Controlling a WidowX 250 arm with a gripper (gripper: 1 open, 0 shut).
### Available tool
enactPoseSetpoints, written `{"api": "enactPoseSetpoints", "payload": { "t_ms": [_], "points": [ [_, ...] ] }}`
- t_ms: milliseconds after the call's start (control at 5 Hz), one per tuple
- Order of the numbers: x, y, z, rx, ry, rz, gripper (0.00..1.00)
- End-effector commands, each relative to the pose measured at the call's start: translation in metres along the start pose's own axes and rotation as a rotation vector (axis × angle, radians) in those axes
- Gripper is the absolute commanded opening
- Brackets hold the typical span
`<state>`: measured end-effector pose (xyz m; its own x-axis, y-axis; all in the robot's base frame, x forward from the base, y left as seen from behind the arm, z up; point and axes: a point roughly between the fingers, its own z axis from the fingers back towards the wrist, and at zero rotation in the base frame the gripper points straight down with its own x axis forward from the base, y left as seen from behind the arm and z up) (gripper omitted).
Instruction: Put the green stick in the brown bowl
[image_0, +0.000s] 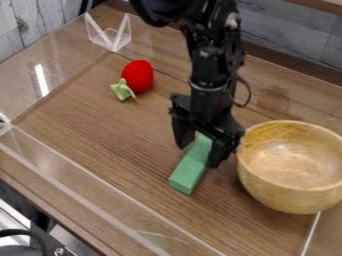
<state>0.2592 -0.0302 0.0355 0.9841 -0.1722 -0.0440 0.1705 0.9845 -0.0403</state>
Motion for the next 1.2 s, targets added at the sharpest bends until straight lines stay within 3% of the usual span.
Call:
{"api": "enactPoseSetpoints", "payload": {
  "t_ms": [0, 600, 1000],
  "points": [
    [0.012, 0.007, 0.008, 0.000, -0.063, 0.014, 1.00],
    [0.011, 0.022, 0.003, -0.004, -0.090, 0.105, 1.00],
    [-0.001, 0.052, 0.000, -0.006, -0.097, 0.158, 1.00]
  ]
}}
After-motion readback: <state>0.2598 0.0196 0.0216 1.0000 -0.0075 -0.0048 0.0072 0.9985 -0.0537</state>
